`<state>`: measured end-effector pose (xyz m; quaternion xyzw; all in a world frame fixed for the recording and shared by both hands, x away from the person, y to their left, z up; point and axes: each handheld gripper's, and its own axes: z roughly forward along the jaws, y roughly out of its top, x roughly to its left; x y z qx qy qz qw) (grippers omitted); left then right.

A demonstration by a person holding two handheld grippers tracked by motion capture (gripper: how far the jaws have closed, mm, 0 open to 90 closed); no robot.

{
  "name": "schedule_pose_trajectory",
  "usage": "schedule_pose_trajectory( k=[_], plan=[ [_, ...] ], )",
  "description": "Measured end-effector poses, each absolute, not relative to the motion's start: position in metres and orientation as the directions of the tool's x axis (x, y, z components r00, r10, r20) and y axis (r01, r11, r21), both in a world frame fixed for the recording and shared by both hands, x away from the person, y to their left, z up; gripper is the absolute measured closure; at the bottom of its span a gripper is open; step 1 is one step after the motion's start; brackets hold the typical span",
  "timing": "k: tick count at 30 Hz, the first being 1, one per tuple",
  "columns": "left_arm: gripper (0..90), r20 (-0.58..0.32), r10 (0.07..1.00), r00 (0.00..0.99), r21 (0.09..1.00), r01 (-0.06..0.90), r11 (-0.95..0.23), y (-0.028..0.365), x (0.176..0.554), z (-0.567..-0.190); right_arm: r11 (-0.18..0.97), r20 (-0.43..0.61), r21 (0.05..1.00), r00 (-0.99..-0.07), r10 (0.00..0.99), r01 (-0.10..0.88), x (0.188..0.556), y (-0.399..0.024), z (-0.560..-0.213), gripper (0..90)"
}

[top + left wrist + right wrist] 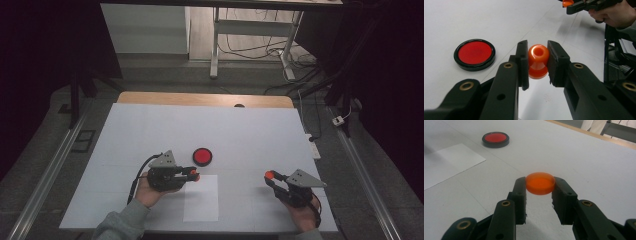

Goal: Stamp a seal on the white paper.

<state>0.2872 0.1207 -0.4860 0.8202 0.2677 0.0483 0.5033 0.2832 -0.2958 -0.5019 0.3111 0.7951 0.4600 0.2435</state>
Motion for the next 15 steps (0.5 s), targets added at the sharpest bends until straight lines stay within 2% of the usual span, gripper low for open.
schedule_pose_trajectory(
  k=[15],
  plan=[
    [72.2,-0.195,0.469,0.862,0.84,0.393,-0.375,0.1144,0.2811,-0.4928,0.385,-0.102,0.882,-0.688,0.719,0.271,0.2835,-0.2962,-0.5021,64.2]
  ],
)
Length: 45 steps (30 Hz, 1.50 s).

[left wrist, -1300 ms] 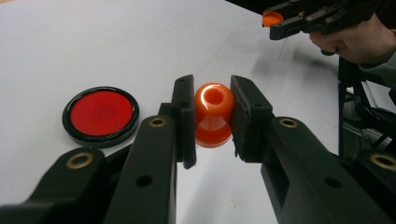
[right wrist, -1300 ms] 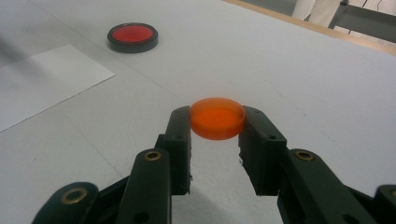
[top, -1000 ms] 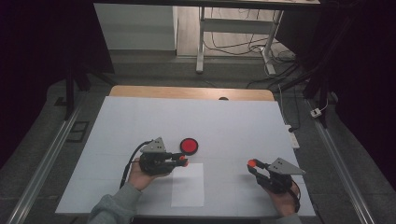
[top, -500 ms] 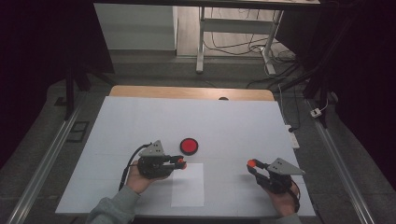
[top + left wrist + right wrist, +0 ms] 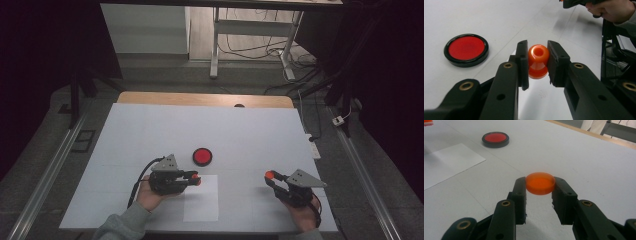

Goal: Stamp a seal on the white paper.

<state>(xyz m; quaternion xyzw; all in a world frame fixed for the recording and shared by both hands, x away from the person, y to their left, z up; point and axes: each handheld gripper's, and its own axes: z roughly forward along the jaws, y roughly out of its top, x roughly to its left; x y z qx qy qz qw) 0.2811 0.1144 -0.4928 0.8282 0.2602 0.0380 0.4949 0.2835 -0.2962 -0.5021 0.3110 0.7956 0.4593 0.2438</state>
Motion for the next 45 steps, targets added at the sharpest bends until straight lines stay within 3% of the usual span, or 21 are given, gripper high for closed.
schedule_pose_trajectory(
  k=[45],
  plan=[
    [72.3,-0.162,0.465,0.87,0.771,0.406,-0.491,0.09,0.28,-0.529,0.386,-0.099,0.88,-0.688,0.719,0.276,0.284,-0.296,-0.503,64.2]
  ],
)
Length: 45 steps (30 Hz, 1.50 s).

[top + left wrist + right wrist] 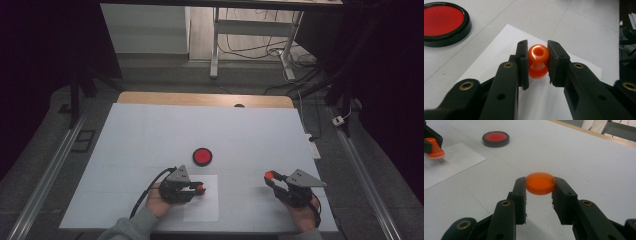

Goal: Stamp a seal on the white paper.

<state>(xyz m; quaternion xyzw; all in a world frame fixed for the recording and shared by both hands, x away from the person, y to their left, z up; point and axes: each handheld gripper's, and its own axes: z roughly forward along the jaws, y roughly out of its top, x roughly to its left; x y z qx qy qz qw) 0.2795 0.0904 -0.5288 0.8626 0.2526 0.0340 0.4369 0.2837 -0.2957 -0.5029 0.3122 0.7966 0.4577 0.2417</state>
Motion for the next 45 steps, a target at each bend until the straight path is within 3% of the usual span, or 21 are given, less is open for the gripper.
schedule_pose_trajectory(
  k=[32,45],
  plan=[
    [72.3,-0.13,0.472,0.872,0.76,0.394,-0.517,0.0854,0.2791,-0.5365,0.386,-0.098,0.88,-0.69,0.717,0.276,0.2841,-0.2959,-0.5031,64.2],
    [72.6,-0.065,0.468,0.881,0.76,0.348,-0.55,0.084,0.273,-0.5369,0.387,-0.1,0.88,-0.689,0.718,0.275,0.2836,-0.2962,-0.5025,64.2]
  ],
)
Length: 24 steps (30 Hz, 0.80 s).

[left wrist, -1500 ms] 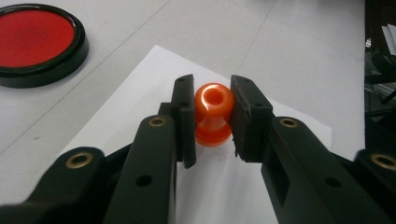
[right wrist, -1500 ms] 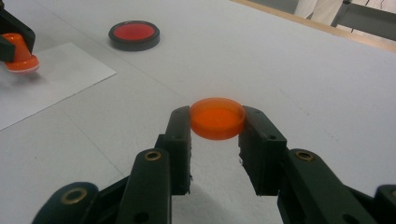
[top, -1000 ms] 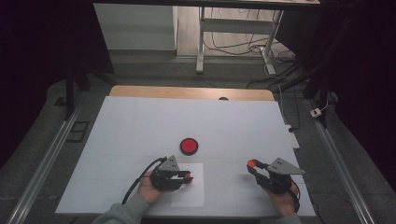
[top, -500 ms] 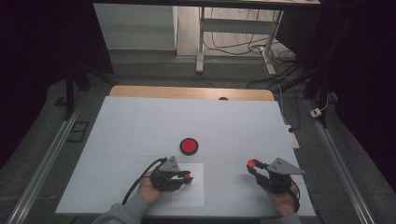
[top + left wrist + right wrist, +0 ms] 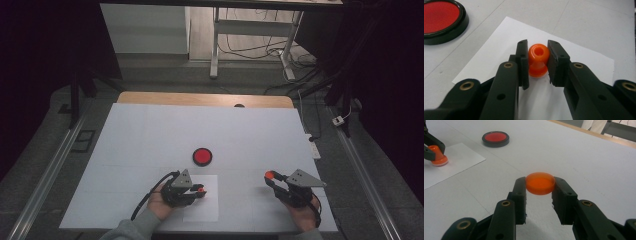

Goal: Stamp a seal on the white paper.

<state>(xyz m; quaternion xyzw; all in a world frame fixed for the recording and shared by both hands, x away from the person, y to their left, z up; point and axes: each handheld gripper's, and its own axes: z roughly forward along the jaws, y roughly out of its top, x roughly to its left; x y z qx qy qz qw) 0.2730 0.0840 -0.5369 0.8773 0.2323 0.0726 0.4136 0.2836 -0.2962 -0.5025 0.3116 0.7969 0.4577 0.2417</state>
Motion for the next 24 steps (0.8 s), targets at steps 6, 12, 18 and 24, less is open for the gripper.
schedule_pose_trajectory(
  k=[6,12,18,24],
  plan=[
    [72.8,-0.038,0.47,0.882,0.765,0.328,-0.555,0.0825,0.27,-0.5377,0.386,-0.101,0.881,-0.689,0.718,0.273,0.2833,-0.296,-0.5024,64.2],
    [73.0,-0.022,0.474,0.88,0.768,0.319,-0.555,0.0822,0.2677,-0.5387,0.384,-0.099,0.882,-0.688,0.719,0.274,0.283,-0.2961,-0.5023,64.2],
    [73.0,0.002,0.48,0.877,0.771,0.304,-0.56,0.0807,0.2647,-0.539,0.384,-0.1,0.882,-0.689,0.718,0.273,0.2827,-0.2954,-0.5021,64.2],
    [73.0,0.007,0.481,0.877,0.77,0.302,-0.562,0.0807,0.2642,-0.5391,0.385,-0.101,0.882,-0.688,0.719,0.273,0.2828,-0.2957,-0.502,64.2]
  ],
)
